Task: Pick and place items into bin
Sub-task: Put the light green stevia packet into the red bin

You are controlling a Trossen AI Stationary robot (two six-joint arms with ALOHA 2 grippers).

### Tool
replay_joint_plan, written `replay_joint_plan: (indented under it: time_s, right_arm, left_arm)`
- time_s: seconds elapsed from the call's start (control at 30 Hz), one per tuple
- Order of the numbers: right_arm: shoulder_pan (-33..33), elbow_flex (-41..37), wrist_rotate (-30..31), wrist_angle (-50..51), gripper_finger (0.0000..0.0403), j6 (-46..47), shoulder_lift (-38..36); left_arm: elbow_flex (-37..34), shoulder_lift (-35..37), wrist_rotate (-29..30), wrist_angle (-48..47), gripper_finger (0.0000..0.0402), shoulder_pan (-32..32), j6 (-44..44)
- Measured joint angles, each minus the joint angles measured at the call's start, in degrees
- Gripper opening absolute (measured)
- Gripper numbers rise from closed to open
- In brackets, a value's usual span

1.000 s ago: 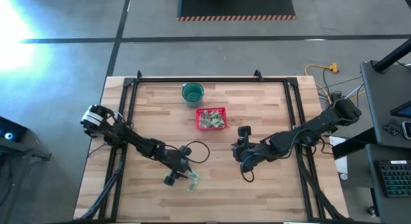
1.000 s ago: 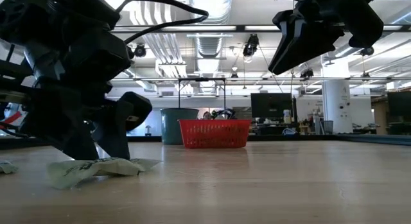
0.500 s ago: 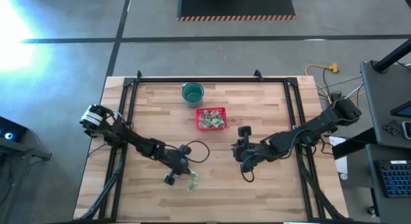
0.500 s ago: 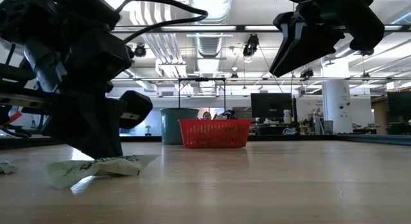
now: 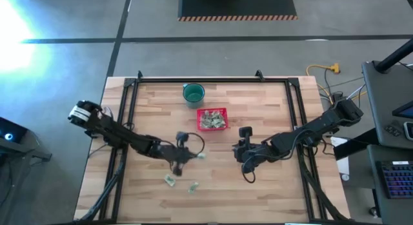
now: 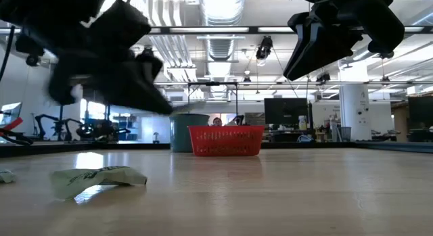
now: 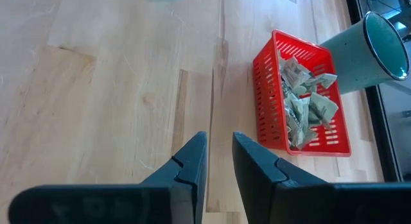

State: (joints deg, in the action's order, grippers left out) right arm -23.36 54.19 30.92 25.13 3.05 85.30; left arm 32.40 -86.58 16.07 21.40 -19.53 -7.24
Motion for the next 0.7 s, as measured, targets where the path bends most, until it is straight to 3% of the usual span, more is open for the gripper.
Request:
replay_joint_plan:
  time_s: [0.1, 0.2, 0.5, 0.7]
  right_arm:
    - [0.0, 0.0, 0.0, 0.0, 0.0065, 0.0, 0.0]
    - [0.0, 0.0, 0.0, 0.0, 0.0062, 0.0, 0.0]
    - [0.0, 0.0, 0.0, -0.1, 0.0061, 0.0, 0.0]
    - [0.0, 0.0, 0.0, -0.1, 0.0059, -0.2, 0.0]
  left_arm:
    - [0.8, 1.5, 9.9, 0.6, 0.0001, 1.1, -0.7]
    - [1.9, 2.3, 15.0, 0.6, 0.0001, 3.4, -1.5]
    - [4.5, 2.3, 15.4, 0.7, 0.0001, 14.4, -2.2]
    - [5.1, 2.2, 12.0, 0.7, 0.0001, 18.6, -1.4]
